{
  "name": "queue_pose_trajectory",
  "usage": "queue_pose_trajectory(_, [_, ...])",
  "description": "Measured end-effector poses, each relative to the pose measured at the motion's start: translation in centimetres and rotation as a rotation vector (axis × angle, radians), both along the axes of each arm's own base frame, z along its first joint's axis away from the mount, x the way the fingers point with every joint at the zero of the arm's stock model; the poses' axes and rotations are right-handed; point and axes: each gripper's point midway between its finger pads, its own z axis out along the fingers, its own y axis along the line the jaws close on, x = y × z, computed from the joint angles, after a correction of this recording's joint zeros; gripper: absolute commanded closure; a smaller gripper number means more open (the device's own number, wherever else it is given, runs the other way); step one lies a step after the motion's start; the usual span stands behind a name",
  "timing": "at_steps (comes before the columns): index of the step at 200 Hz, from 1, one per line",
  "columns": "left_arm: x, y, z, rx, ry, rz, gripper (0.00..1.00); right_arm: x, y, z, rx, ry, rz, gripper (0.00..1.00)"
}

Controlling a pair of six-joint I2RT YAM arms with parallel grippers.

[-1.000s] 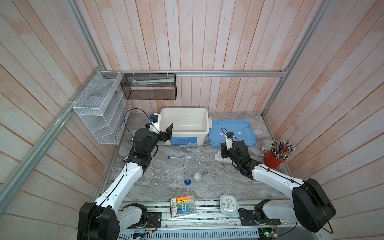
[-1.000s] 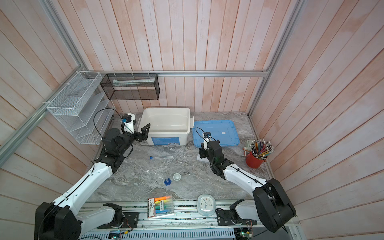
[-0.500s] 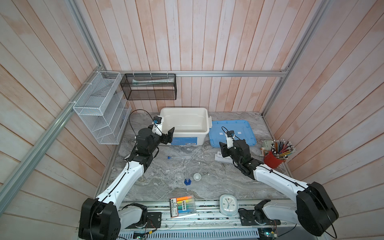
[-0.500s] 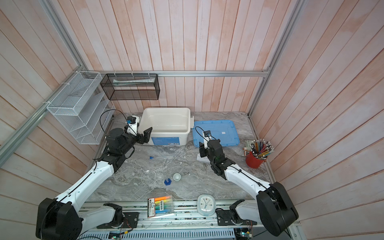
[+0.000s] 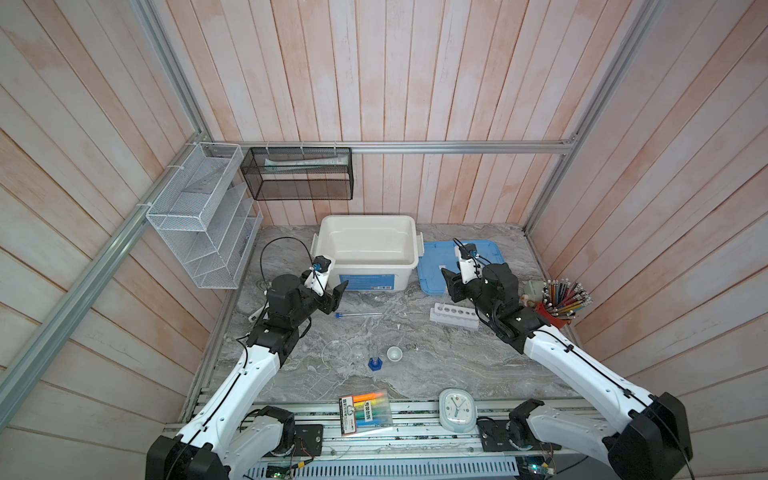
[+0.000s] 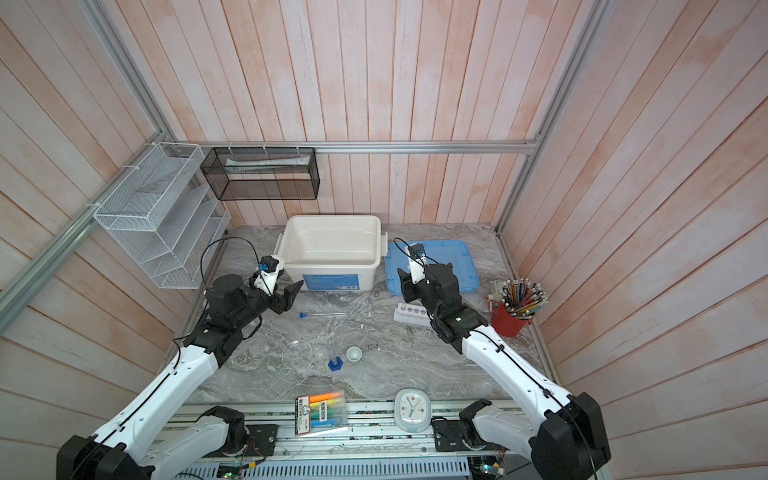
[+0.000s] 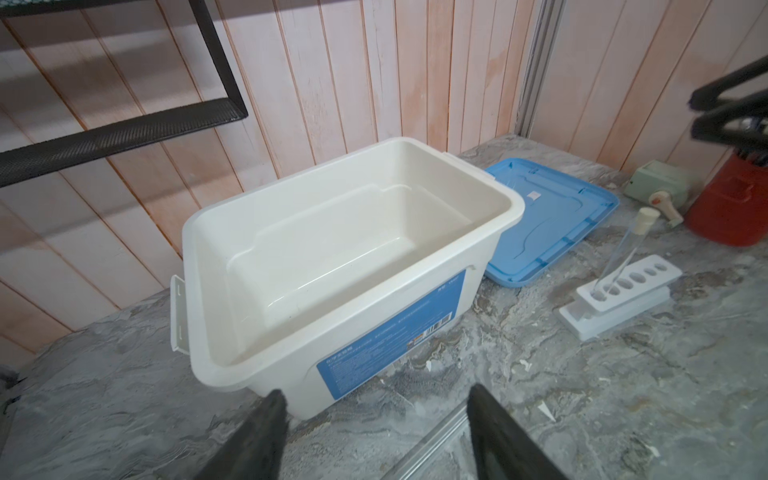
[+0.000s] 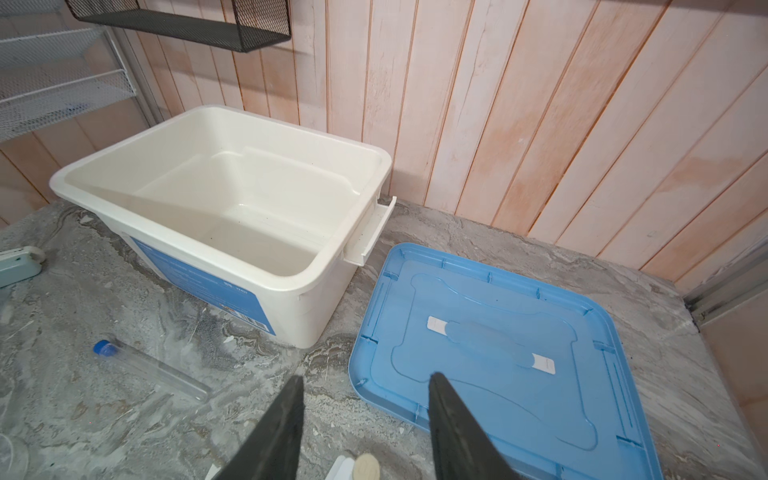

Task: Organize the chemistry lab equipment
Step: 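Lower the left gripper onto the blue-capped glass tube beside the bin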

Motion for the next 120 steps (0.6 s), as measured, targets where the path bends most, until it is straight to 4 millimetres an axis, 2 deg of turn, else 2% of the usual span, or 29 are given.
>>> queue_pose_trajectory(27, [0.6, 0.2, -2.4, 0.052, 0.057, 0.007, 0.43, -0.9, 0.4, 1.2, 0.014, -0.025, 0.049, 0.50])
queue_pose_trajectory(47, [1.1, 0.0, -4.8, 0.091, 0.118, -0.001, 0.42, -1.3, 1.2, 1.0, 0.017, -0.017, 0.102, 0.50])
queue_pose_trajectory(61, [1.2, -0.2, -6.6, 0.127, 0.160, -0.014, 0.38, -1.6, 2.0, 0.1, 0.009, 0.011, 0.148, 0.50])
queue_pose_trajectory(86, [0.8, -1.3, -8.9, 0.223, 0.202, -0.080, 0.36, -1.9, 3.1, -2.2, -0.003, 0.080, 0.211, 0.50])
queue_pose_trajectory(120, [1.2, -2.6, -9.5, 0.354, 0.203, -0.180, 0.37, -2.7, 3.6, -4.1, -0.002, 0.118, 0.256, 0.50])
